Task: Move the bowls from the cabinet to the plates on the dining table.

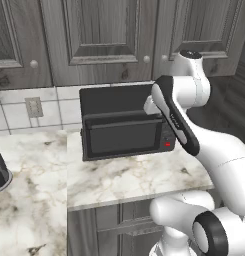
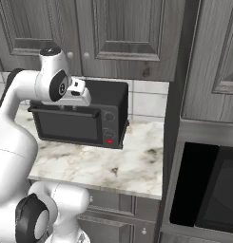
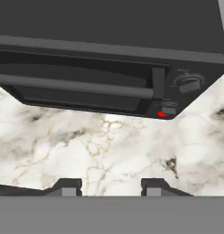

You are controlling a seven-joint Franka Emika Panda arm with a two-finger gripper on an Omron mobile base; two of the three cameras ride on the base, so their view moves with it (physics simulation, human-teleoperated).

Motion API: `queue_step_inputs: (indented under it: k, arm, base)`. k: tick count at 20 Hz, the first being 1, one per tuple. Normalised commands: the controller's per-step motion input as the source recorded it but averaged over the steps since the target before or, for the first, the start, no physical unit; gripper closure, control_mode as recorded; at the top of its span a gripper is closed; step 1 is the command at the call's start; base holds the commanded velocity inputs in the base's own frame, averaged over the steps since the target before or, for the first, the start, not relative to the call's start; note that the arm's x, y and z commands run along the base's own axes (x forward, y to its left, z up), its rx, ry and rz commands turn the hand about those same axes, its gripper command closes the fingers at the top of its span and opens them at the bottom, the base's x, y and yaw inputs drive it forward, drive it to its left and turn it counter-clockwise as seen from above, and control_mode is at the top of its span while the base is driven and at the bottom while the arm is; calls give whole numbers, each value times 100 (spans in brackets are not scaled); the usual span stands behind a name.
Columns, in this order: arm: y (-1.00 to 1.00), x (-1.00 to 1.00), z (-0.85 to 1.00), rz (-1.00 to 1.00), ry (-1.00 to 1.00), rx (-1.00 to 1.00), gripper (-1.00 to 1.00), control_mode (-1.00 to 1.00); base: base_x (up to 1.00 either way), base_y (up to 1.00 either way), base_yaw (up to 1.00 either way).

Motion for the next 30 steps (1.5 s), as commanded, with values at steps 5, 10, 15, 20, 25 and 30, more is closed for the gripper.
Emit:
queue_step_inputs:
  k: [5, 10, 15, 20, 25, 30]
  arm:
    - [0, -3, 10, 0, -3, 0, -100, -100]
    - [0, -14, 25, 0, -10, 0, -100, -100]
    - [0, -10, 28, 0, -14, 0, -100, -100]
    - [0, -4, 29, -2, -17, 0, -100, -100]
    - [0, 0, 24, -6, -12, 0, -100, -100]
    - [-5, 0, 24, -8, -8, 0, -100, -100]
  base:
    - [0, 0, 0]
    - [0, 0, 0]
    - [0, 0, 0]
    - [0, 0, 0]
    - [0, 0, 0]
    - [0, 0, 0]
